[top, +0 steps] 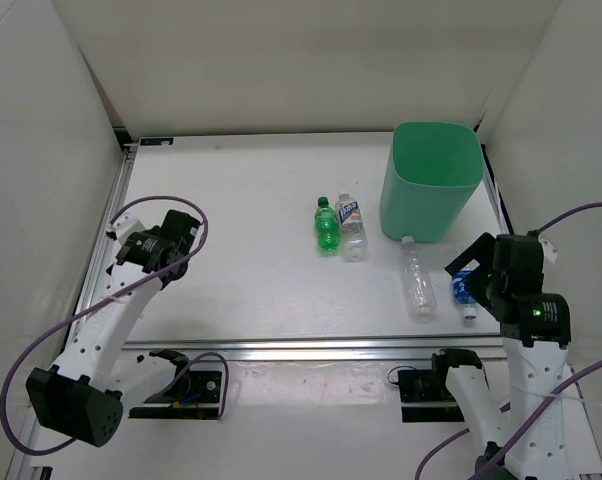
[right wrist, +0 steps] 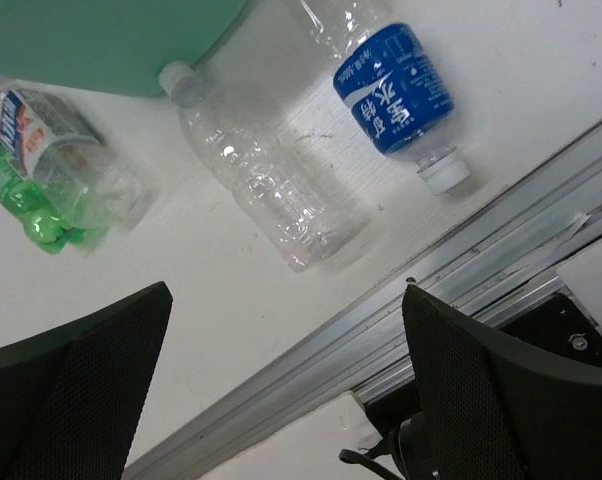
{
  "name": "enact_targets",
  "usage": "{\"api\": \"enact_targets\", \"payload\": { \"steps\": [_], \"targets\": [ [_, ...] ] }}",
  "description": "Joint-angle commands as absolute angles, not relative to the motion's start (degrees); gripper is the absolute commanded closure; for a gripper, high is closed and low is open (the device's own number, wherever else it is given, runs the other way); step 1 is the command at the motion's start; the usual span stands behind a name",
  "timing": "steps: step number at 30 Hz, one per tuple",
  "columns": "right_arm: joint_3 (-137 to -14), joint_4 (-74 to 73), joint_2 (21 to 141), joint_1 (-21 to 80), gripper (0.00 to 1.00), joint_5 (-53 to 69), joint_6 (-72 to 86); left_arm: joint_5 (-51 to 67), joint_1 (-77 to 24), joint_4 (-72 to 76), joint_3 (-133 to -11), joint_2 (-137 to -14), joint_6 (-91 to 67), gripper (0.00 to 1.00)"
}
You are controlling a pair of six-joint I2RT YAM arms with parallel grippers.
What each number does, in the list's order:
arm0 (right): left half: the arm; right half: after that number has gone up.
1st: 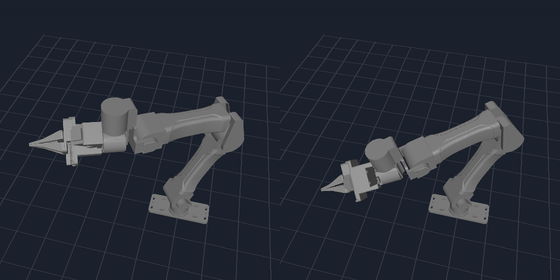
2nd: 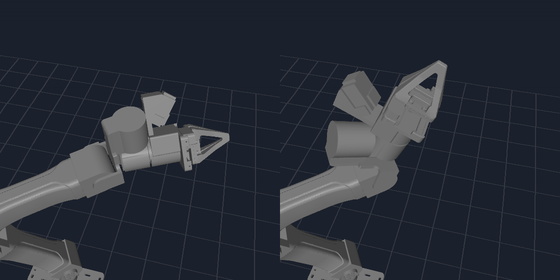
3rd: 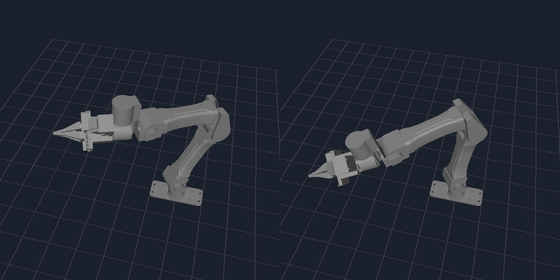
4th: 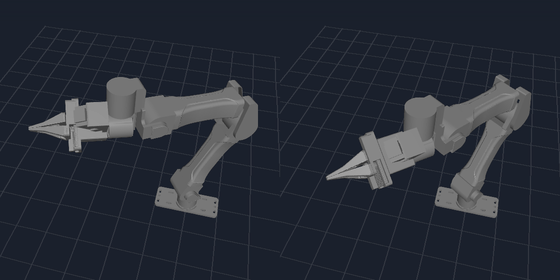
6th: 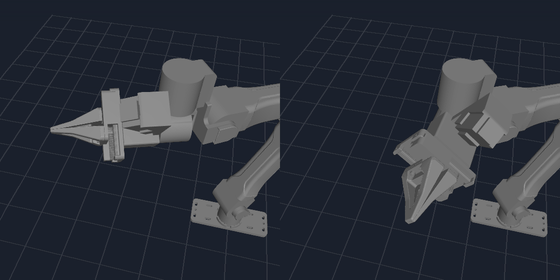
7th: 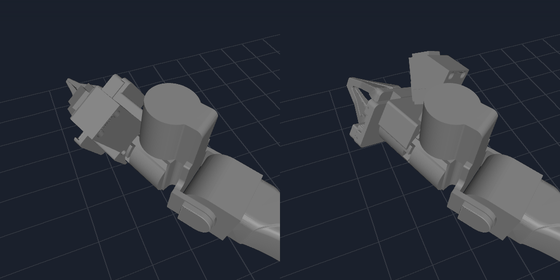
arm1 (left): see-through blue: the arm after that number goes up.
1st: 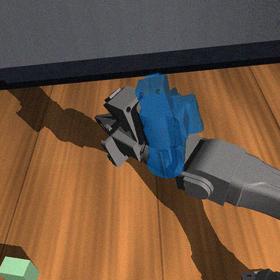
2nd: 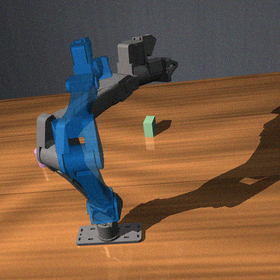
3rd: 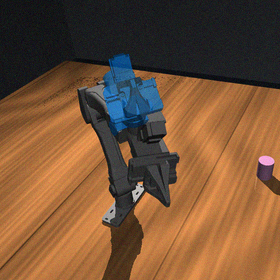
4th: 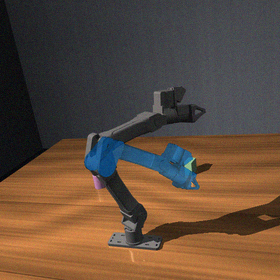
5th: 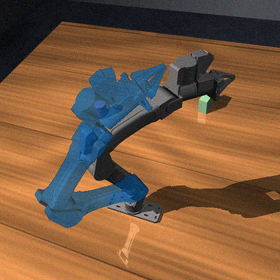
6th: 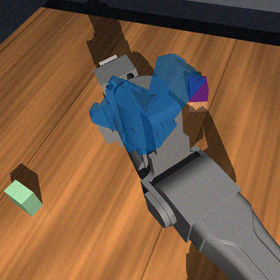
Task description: Put the plastic bottles in the bin
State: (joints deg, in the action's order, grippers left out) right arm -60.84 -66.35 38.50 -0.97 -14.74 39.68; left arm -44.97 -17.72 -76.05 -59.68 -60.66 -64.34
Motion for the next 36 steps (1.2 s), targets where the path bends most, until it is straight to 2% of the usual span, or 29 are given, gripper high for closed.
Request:
{"api": "enact_targets", "payload": {
  "steps": [1,8,17,26,36],
  "targets": [
    [-57.85,-64.86,38.93,-0.62,0.0,-11.87,36.82,-48.07,-17.93,-76.46,-58.8,-59.59,-64.42,0.0],
    [-54.4,-63.19,50.42,-1.22,0.0,-14.41,36.29,-50.27,-20.65,-78.05,-56.87,-58.45,-63.19,0.0],
    [-59.59,-58.62,70.29,-1.85,0.0,-19.33,20.84,-50.27,-24.69,-76.3,-56.34,-64.15,-64.25,0.0],
    [-53.62,-48.7,73.21,-2.9,0.0,-30.92,18.81,-50.27,-28.12,-76.29,-57.39,-67.23,-64.25,0.0],
    [-50.98,-41.23,80.85,-4.57,0.0,-32.17,18.81,-49.66,-29.97,-76.82,-56.87,-67.24,-63.72,0.0]
  ]
}}
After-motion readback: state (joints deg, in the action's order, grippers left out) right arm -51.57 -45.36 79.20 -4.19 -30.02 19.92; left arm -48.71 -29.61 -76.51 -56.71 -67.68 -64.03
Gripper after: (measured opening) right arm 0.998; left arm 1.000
